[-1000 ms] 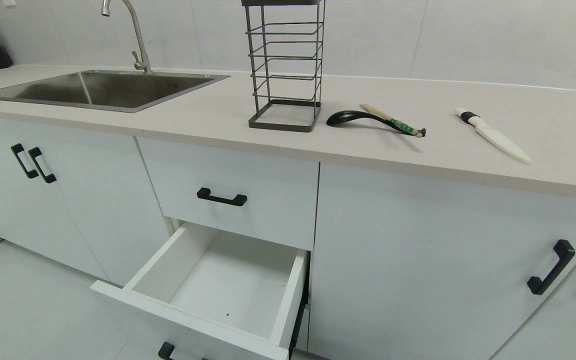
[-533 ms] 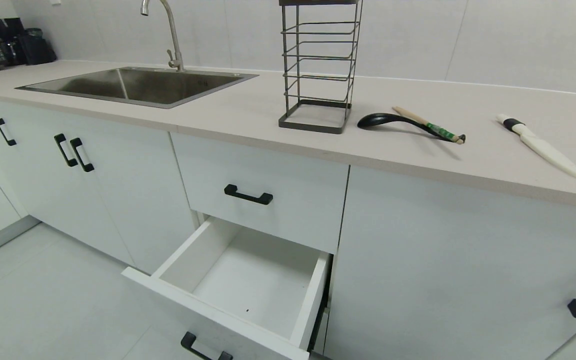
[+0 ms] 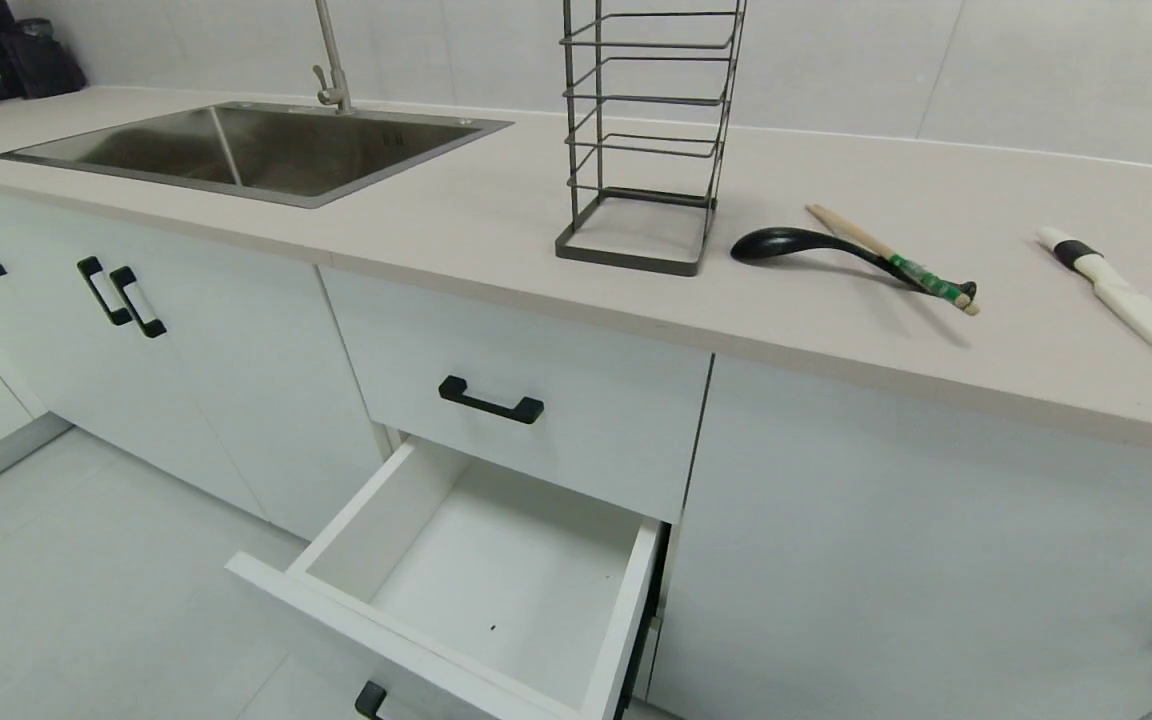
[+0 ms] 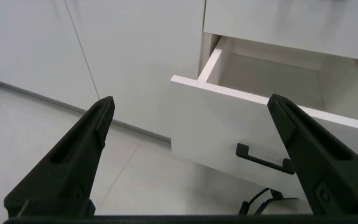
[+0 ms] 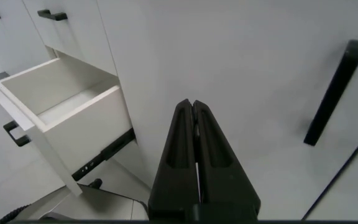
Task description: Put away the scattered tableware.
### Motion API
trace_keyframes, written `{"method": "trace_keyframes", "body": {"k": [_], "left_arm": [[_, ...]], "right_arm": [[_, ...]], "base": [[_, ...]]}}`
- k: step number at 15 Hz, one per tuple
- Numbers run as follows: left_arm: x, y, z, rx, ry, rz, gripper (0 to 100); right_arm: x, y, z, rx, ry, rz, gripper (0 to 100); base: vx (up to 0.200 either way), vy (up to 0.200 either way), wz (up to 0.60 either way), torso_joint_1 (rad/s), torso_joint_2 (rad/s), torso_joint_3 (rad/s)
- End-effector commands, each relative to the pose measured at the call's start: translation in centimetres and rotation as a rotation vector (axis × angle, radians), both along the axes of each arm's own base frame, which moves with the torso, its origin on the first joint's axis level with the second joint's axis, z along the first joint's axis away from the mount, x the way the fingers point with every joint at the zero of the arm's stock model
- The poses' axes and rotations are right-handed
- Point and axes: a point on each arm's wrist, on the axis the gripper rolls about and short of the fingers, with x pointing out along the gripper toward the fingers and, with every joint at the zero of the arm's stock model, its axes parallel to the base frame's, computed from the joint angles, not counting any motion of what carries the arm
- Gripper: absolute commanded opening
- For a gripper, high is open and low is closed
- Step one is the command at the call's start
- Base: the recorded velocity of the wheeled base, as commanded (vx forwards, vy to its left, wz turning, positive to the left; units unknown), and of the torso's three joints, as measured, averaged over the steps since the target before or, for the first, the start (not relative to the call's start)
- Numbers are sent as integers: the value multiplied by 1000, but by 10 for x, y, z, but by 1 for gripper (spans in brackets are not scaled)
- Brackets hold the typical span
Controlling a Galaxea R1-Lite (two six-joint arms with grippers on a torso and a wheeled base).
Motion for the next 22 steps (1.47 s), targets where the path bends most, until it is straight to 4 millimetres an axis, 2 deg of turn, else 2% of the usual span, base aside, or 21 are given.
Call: {"method": "trace_keyframes", "body": {"k": [1, 7, 10, 15, 22], "left_arm": [[0, 0, 0, 0, 0, 1, 100], [0, 0, 0, 0, 0, 0, 100], [0, 0, 0, 0, 0, 0, 100], [0, 0, 0, 0, 0, 0, 100], [0, 0, 0, -5, 0, 3, 100]], "right_arm": [[0, 0, 0, -1, -1, 2, 0], [0, 0, 0, -1, -1, 2, 0], [0, 0, 0, 1, -1, 0, 0], [0, 0, 0, 2, 0, 0, 0], [0, 0, 0, 2, 0, 2, 0]], "base": [[0, 0, 0, 246, -510, -281], [0, 0, 0, 209, -587, -205], [0, 0, 0, 82, -487, -230], [0, 0, 0, 369, -490, -237], [0, 0, 0, 262, -498, -237]]}}
